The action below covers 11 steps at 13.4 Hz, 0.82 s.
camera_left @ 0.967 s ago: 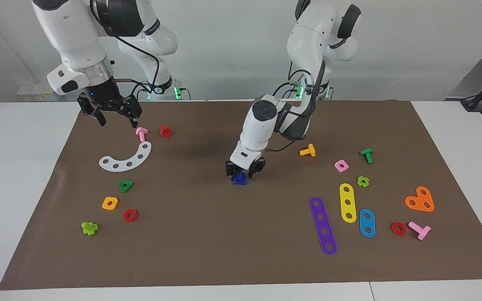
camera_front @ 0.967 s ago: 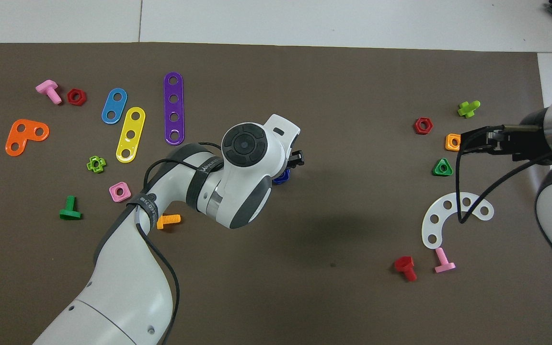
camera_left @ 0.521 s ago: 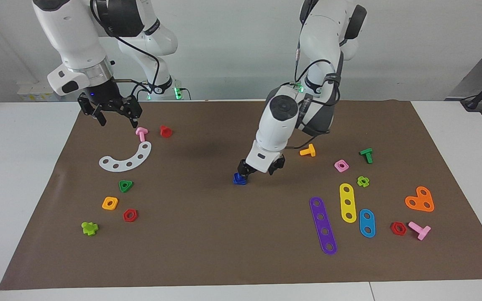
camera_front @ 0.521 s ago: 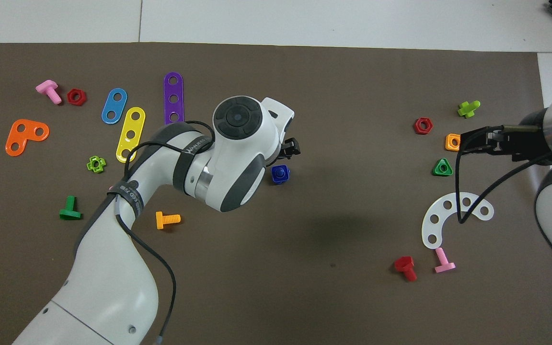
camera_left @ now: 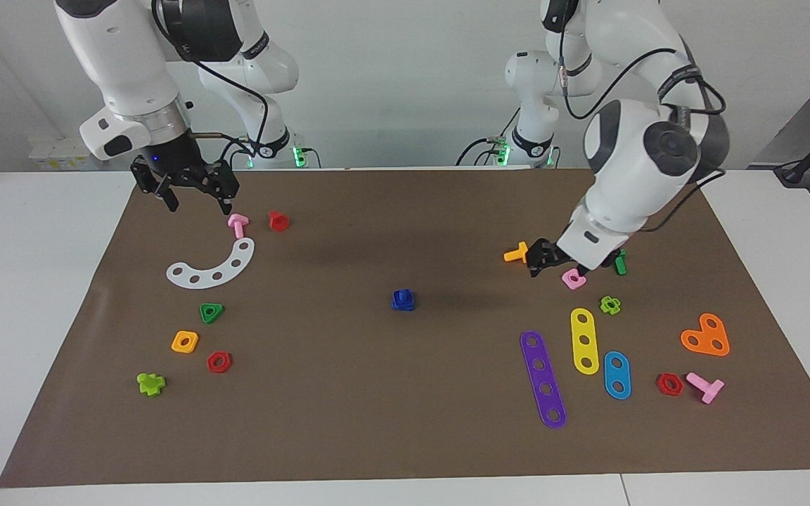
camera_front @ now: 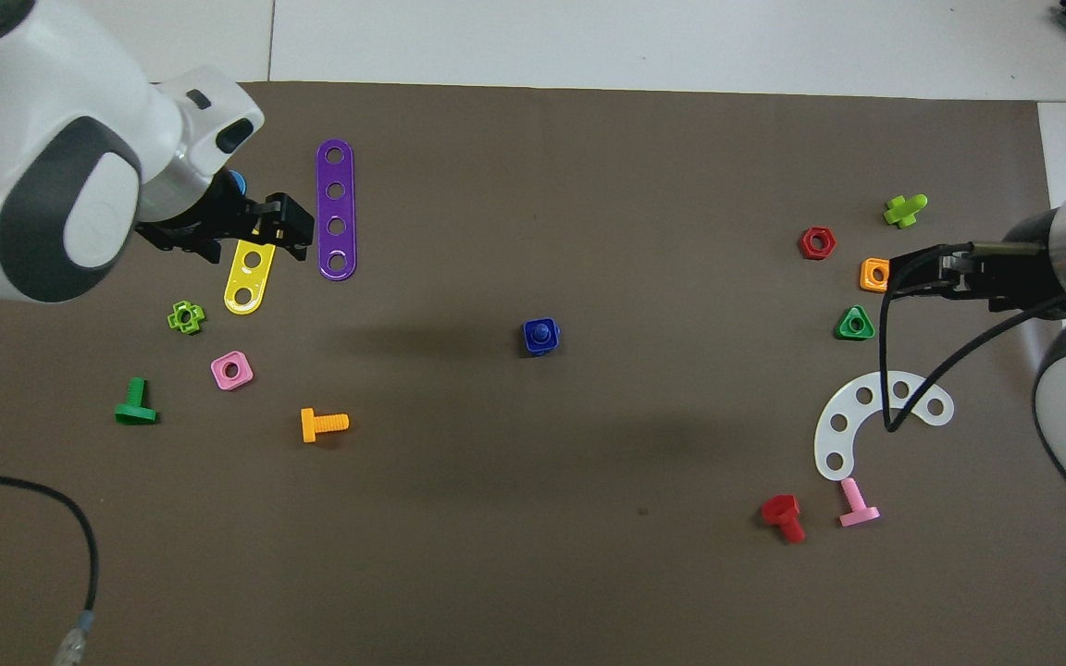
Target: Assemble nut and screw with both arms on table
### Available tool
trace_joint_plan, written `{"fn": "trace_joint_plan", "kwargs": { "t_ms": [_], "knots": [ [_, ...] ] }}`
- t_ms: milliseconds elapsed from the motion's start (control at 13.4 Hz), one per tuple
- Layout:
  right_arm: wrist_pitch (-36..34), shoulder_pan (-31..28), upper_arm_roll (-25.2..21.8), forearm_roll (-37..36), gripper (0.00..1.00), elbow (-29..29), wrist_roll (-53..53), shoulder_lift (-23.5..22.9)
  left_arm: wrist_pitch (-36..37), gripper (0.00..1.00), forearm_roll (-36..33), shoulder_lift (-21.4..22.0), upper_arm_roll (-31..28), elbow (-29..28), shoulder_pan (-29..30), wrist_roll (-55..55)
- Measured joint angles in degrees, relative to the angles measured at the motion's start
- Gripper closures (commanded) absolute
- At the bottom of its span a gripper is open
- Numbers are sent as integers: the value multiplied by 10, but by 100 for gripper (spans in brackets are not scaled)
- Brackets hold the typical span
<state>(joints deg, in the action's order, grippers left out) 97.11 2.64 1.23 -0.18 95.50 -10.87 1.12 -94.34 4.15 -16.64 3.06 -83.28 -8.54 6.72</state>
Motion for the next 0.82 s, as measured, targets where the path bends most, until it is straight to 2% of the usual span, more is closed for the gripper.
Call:
{"fn": "trace_joint_plan", "kwargs": {
  "t_ms": [223, 446, 595, 818],
  "knots": [
    [0, 0, 0, 0, 0, 0, 0, 0, 4, 0, -28, 81, 0, -79, 33, -28],
    [0, 0, 0, 0, 0, 0, 0, 0, 8, 0, -34, 153, 0, -108, 44, -28],
    [0, 0, 0, 0, 0, 0, 0, 0, 11, 0, -34, 175, -1, -103, 48, -28],
    [0, 0, 0, 0, 0, 0, 0, 0, 11, 0, -34, 177, -1, -94, 49, -30]
  ]
}}
